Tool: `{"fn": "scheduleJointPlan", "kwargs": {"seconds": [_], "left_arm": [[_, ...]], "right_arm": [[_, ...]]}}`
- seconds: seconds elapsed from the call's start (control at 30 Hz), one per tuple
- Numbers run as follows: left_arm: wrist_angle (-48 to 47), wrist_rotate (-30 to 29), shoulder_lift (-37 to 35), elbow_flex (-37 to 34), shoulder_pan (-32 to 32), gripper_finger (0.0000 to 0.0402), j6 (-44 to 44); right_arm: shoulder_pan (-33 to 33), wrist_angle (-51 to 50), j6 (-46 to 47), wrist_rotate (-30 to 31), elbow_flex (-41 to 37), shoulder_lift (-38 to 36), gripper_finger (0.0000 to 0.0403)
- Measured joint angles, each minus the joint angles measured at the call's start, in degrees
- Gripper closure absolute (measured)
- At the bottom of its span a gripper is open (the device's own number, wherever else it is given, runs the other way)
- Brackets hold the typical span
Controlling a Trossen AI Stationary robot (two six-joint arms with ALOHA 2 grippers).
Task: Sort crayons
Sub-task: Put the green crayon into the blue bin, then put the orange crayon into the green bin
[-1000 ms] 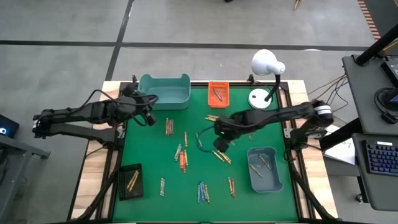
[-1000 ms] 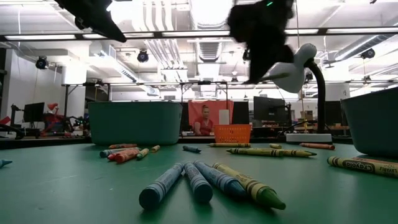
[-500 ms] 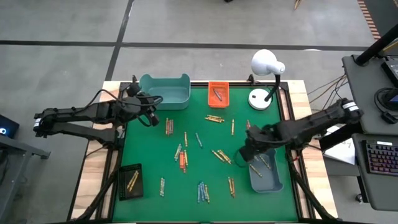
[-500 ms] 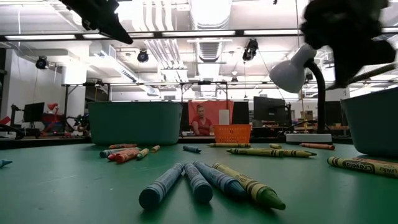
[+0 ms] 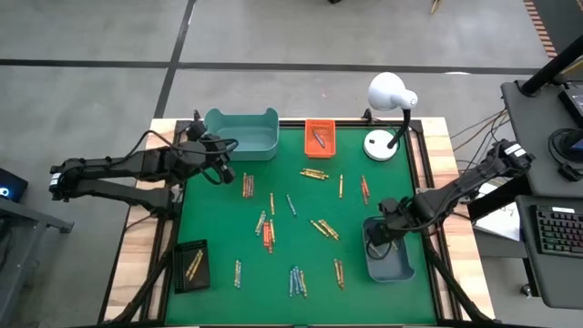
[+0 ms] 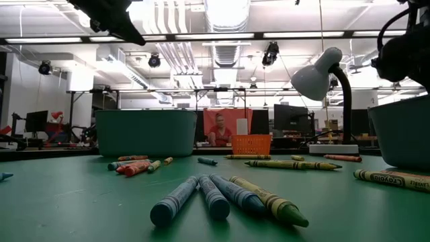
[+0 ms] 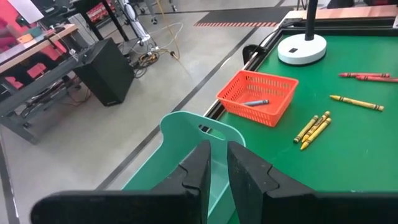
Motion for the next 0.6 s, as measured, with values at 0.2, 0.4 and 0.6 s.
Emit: {"fn": "scheduleJointPlan", "kwargs": {"seconds": [0.2,0.4,0.6], "left_arm": [[0.1,0.0,0.2,0.0,0.0,0.0365,-0.1],[0.0,0.0,1.0,0.0,0.0,0.0365,-0.7],[0.0,0.0,1.9,0.0,0.0,0.0365,-0.9]], "right_arm": [[0.0,0.2,0.0,0.2,0.0,-0.1,0.0382],[0.0,0.8,0.0,0.2,0.0,0.0,0.0321],[-0.1,2.3,-1.1,-0.5,1.5,-0.8,0.0264]]}}
